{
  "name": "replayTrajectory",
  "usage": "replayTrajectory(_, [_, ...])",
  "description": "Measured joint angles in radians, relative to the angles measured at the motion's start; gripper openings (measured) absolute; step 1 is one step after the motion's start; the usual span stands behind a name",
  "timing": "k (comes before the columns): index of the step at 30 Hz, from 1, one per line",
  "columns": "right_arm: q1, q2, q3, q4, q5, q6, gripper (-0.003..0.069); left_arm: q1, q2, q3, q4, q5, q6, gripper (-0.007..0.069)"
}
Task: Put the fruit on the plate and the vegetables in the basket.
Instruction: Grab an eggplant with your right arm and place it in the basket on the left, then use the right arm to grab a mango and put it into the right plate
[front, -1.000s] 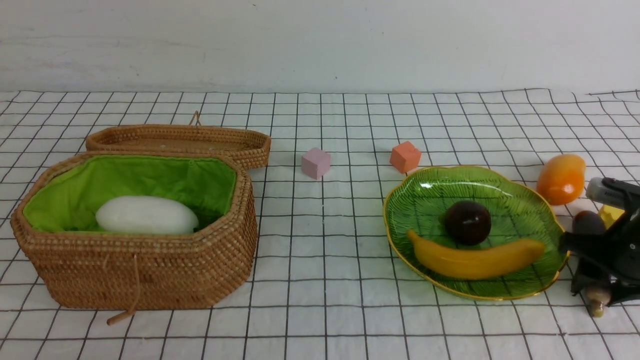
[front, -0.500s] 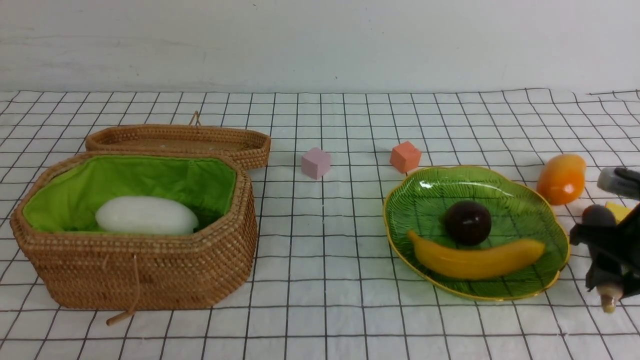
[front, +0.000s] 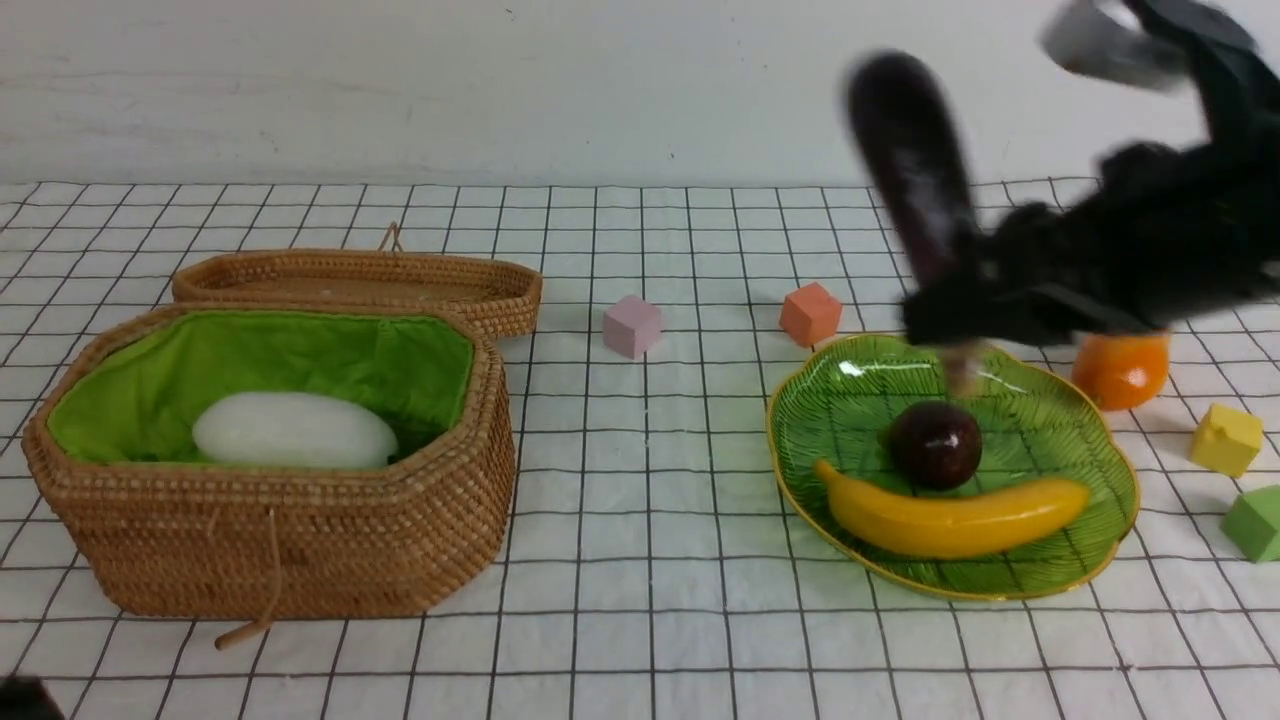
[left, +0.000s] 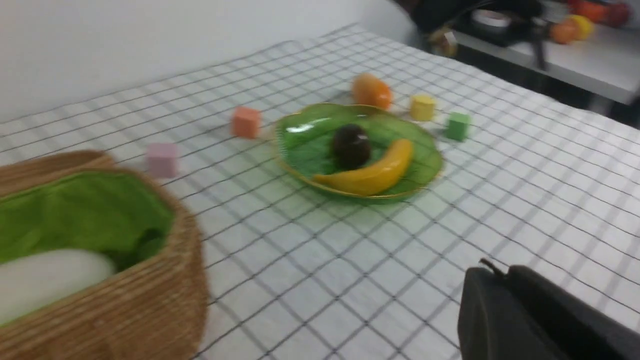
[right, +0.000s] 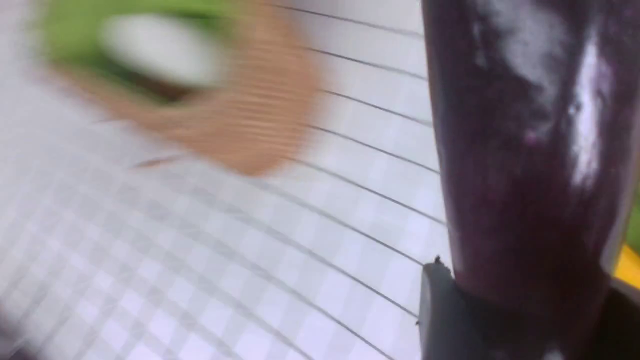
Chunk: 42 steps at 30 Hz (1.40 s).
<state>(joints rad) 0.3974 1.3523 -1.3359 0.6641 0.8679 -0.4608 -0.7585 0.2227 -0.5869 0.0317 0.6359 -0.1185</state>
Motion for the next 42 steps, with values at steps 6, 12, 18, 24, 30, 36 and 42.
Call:
replayTrajectory(6, [0.313,0.277,-0.345,0.041,-0.094,-0.244,0.0313,0.0,0.0,0.0,0.423,0.071,-0.478,0.0026])
replayTrajectory(12, [0.372,0.59,-0.628,0.028,-0.099,-0.262,0.0313,0.0,0.0,0.0,0.485,0.09,-0.6,0.0028])
replayTrajectory(18, [0.378,0.869,-0.897,-0.051,-0.044,-0.264,0.0449,0.0,0.0,0.0,0.443,0.099,-0.579,0.0029])
replayTrajectory(24, [0.38,0.898,-0.972,-0.225,0.115,-0.16,0.0673,0.0,0.0,0.0,0.351,0.091,-0.421,0.0031])
replayTrajectory(30, [0.356,0.723,-0.979,-0.57,0.357,0.106,0.055,0.0,0.0,0.0,0.129,-0.034,-0.14,0.0036])
replayTrajectory(36, [0.202,0.544,-0.929,-0.79,0.38,0.307,0.0283,0.0,0.0,0.0,-0.181,-0.131,0.108,0.0037])
replayTrajectory(42, [-0.092,0.4,-0.692,-0.777,0.381,0.486,0.0186,0.0,0.0,0.0,-0.37,-0.165,0.28,0.0037])
